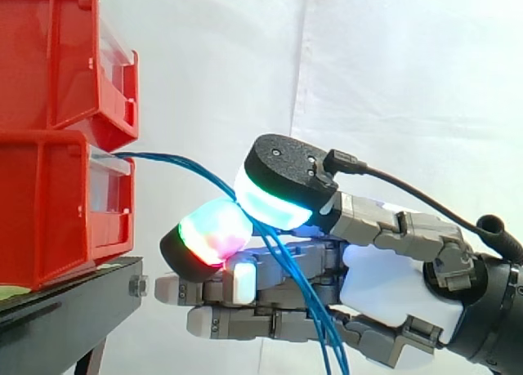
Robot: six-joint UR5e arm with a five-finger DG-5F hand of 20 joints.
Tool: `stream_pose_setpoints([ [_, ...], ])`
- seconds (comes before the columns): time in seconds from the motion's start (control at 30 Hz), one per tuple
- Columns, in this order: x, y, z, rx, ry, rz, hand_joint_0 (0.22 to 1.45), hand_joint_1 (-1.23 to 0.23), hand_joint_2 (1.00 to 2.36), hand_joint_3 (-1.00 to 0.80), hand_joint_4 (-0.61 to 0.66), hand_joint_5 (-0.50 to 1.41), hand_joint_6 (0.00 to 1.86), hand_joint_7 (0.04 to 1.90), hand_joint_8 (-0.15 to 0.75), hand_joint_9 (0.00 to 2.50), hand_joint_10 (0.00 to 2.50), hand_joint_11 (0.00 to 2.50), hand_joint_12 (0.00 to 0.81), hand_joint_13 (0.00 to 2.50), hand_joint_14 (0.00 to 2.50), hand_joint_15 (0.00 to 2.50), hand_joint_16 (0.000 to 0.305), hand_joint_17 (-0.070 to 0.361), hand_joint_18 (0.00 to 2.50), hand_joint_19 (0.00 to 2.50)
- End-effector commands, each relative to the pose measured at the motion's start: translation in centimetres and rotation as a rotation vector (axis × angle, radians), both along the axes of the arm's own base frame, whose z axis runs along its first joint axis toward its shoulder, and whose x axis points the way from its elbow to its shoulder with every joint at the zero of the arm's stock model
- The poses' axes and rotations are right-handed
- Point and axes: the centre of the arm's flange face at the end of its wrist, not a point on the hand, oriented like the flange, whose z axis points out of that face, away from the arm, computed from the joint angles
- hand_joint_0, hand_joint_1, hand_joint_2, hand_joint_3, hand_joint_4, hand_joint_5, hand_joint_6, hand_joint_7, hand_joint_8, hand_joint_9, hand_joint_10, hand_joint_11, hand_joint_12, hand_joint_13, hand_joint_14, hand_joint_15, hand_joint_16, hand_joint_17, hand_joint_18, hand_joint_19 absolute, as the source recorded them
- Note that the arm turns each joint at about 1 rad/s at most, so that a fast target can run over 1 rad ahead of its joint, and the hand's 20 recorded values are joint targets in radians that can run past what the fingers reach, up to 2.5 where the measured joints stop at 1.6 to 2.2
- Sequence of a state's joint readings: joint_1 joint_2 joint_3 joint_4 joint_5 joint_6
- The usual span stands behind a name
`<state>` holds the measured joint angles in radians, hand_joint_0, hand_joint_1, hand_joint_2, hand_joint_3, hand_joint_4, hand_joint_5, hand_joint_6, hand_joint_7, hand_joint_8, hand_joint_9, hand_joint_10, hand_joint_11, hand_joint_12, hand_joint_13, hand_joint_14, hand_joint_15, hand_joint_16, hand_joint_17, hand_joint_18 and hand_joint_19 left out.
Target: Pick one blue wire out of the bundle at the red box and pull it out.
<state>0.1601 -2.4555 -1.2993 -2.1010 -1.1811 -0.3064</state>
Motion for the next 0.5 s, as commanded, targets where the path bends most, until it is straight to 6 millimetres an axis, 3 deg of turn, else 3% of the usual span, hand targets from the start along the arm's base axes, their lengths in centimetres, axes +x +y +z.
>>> stream_pose_setpoints([
  [0.0,0.06,-0.03,0.12,-0.001,-0.010,-0.002,0.58,-0.69,1.01,-0.14,0.24,-0.11,0.85,1.11,0.310,1.05,0.02,0.82,0.394,0.38,0.01,0.16,0.058,0.130,0.42,0.24],
  [0.27,0.09,-0.15,0.19,-0.004,-0.011,-0.005,0.58,-0.77,1.01,-0.13,0.23,-0.13,0.89,1.07,0.310,1.03,0.02,0.83,0.399,0.38,0.01,0.17,0.059,0.132,0.43,0.24],
  [0.47,0.09,-0.15,0.31,-0.004,-0.013,-0.005,0.58,-0.83,1.01,-0.30,0.25,-0.14,0.88,1.09,0.270,0.99,0.02,0.86,0.356,0.35,0.01,0.18,0.050,0.112,0.37,0.28],
])
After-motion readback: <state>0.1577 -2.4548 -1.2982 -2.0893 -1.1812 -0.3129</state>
